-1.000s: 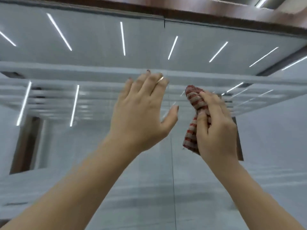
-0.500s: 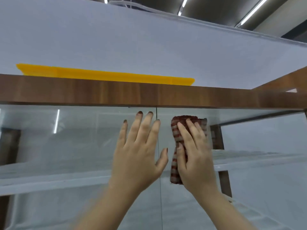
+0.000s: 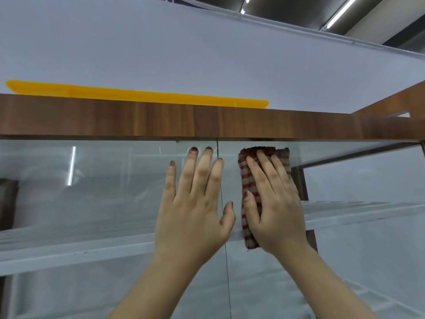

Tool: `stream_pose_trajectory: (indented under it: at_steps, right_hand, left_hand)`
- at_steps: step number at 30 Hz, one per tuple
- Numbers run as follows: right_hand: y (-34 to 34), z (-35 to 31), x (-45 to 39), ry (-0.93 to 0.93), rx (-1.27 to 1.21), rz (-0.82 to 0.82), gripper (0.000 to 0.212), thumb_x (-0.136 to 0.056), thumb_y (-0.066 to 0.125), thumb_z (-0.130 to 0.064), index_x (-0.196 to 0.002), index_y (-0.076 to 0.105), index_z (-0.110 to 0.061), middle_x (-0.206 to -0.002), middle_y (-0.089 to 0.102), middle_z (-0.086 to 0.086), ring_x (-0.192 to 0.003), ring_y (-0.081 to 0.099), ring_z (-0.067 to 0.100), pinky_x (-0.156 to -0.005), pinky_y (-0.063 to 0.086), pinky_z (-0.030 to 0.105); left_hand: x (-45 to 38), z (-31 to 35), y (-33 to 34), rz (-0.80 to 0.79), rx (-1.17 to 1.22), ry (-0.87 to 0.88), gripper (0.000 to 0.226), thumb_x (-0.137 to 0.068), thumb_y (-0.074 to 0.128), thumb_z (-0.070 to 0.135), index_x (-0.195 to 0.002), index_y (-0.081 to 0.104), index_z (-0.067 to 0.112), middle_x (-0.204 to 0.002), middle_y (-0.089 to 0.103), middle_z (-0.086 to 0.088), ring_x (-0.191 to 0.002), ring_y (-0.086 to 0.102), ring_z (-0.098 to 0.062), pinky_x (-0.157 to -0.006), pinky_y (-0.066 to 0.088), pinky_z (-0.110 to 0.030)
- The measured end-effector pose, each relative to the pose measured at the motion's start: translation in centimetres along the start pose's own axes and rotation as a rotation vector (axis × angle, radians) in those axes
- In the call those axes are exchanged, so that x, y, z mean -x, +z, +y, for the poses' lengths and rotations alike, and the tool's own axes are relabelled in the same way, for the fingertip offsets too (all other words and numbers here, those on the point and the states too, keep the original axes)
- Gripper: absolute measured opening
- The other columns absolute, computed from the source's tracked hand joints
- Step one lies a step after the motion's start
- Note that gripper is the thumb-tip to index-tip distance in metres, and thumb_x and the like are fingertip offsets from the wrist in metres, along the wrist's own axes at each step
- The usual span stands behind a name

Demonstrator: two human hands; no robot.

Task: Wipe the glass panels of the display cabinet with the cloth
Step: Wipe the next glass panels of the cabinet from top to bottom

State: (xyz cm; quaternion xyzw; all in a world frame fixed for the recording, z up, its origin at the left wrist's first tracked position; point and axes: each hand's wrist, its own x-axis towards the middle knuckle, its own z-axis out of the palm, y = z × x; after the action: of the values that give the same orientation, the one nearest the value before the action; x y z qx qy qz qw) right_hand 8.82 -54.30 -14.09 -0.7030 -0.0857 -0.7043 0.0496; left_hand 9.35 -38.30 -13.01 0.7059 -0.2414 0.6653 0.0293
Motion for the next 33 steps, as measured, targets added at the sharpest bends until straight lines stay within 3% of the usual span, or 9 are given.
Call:
stream_pose_trajectory:
  at_steps: [7,10,15,23,33]
  right_hand:
    - [-0.1,0.2,2.7,0.131,-0.005,0.069,0.054,-0.091,0.030,-0.036,-0.143,0.030,-0.021,-0.151,0.028,0.000,-0.141,0.019,0.020,-0.108,0.027,0.049]
    - [0.1,-1.1,3.4,0.061,-0.024,0.043,0.054,-0.090,0.034,-0.034,-0.142,0.030,-0.021,-0.150,0.030,0.000,-0.141,0.020,0.020,-0.107,0.028,0.051]
    - [-0.2,-0.9,0.3,-0.070,-0.031,-0.027,0.055,-0.089,0.035,-0.038,-0.142,0.034,-0.023,-0.150,0.031,-0.003,-0.140,0.021,0.017,-0.109,0.019,0.038]
    - [-1.2,3.8,2.2,0.031,-0.023,0.011,0.055,-0.089,0.034,-0.036,-0.143,0.030,-0.023,-0.150,0.029,-0.003,-0.140,0.020,0.018,-0.108,0.028,0.050]
    - [-1.0,2.7,0.2,-0.058,-0.046,-0.014,0.052,-0.092,0.027,-0.030,-0.143,0.029,-0.023,-0.150,0.031,-0.002,-0.140,0.021,0.018,-0.109,0.019,0.038]
  left_hand:
    - [-0.1,0.2,-0.1,-0.011,-0.024,-0.010,0.069,-0.079,0.042,0.044,-0.138,0.037,0.009,-0.146,0.034,-0.010,-0.138,0.025,-0.029,-0.111,0.015,-0.050]
    - [0.0,0.2,-0.2,-0.021,-0.034,-0.023,0.068,-0.081,0.041,0.045,-0.139,0.036,0.010,-0.146,0.033,-0.010,-0.138,0.024,-0.028,-0.112,0.015,-0.049]
    - [0.2,0.2,-0.2,-0.021,-0.042,-0.029,0.067,-0.082,0.040,0.046,-0.139,0.035,0.011,-0.147,0.032,-0.008,-0.139,0.024,-0.028,-0.112,0.016,-0.050]
    - [0.0,0.3,-0.2,-0.012,-0.051,-0.024,0.068,-0.081,0.040,0.046,-0.138,0.035,0.010,-0.146,0.034,-0.010,-0.138,0.025,-0.029,-0.112,0.015,-0.050]
    - [-0.1,0.4,-0.5,-0.033,-0.035,-0.050,0.069,-0.080,0.040,0.048,-0.139,0.035,0.012,-0.146,0.032,-0.008,-0.138,0.023,-0.027,-0.113,0.010,-0.045]
